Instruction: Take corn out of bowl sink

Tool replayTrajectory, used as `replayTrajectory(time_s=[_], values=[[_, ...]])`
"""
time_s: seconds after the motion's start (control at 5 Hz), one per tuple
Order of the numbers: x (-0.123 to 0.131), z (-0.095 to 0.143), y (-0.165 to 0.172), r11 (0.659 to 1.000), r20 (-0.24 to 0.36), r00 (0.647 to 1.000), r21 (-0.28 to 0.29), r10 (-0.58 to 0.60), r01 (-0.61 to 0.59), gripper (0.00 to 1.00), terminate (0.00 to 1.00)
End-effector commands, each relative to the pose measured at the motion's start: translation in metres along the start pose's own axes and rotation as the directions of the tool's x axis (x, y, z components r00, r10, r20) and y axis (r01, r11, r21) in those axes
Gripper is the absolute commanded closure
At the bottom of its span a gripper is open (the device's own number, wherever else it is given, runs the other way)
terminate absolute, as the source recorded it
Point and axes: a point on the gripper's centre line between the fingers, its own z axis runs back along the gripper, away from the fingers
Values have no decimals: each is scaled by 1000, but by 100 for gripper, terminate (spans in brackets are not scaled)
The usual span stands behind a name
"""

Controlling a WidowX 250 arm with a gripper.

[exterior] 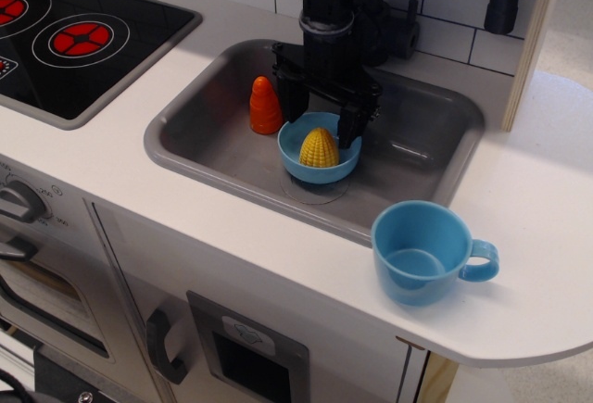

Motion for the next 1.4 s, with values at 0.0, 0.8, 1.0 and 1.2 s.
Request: replayTrajectory(time_s=[0.0,0.8,1.0,1.2], values=[[14,7,-1,999,4,999,23,37,-37,0,0],[23,44,-2,987,85,984,-37,156,-154,100,0],[22,59,-1,983,113,978,-82,175,-167,100,0],[12,68,2,982,93,982,-107,164,-154,100,0]])
